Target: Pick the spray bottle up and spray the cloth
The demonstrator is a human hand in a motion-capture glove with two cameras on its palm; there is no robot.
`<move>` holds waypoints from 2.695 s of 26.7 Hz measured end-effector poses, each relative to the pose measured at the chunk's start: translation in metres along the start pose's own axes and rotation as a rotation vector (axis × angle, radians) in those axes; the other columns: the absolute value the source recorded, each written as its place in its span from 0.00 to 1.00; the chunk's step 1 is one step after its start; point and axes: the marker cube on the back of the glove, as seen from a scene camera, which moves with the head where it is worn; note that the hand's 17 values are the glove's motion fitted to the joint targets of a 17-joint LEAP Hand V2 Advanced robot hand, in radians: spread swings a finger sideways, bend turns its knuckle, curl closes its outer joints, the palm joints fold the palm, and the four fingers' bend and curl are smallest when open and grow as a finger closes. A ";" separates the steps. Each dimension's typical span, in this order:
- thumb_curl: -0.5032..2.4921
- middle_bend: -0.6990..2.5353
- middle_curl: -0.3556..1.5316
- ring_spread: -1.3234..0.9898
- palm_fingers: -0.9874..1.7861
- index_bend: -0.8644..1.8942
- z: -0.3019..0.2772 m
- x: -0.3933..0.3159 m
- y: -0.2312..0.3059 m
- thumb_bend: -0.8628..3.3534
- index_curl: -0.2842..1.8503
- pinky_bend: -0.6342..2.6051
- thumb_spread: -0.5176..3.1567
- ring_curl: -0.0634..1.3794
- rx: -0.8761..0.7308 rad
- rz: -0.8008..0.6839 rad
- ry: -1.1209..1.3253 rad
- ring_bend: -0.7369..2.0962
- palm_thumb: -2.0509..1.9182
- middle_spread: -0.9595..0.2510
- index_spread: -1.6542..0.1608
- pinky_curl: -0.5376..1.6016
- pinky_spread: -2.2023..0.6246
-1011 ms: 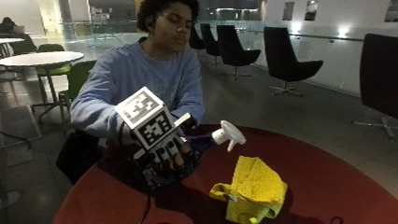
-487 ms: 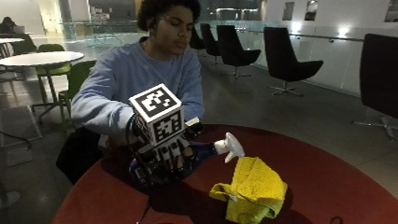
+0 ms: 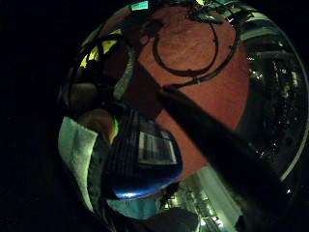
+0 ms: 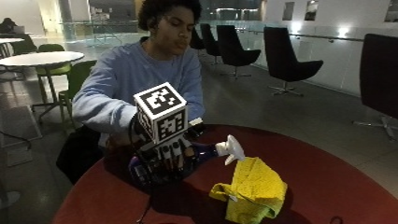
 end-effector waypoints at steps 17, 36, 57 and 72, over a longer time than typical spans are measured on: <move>0.39 0.29 0.41 0.57 0.70 0.34 0.002 -0.002 0.003 0.20 0.21 0.32 0.35 0.30 -0.014 0.010 0.016 0.46 0.77 0.77 0.79 0.42 0.81; 0.40 0.29 0.42 0.56 0.70 0.34 0.007 -0.027 0.020 0.20 0.21 0.33 0.35 0.30 0.094 -0.133 -0.159 0.46 0.77 0.77 0.80 0.42 0.80; 0.40 0.29 0.42 0.56 0.70 0.33 0.071 -0.199 0.070 0.20 0.21 0.34 0.35 0.30 0.445 -0.652 -0.922 0.46 0.77 0.77 0.80 0.43 0.80; 0.40 0.29 0.42 0.56 0.67 0.34 0.147 -0.316 0.054 0.20 0.21 0.33 0.36 0.30 0.317 -0.792 -0.896 0.45 0.77 0.77 0.78 0.43 0.80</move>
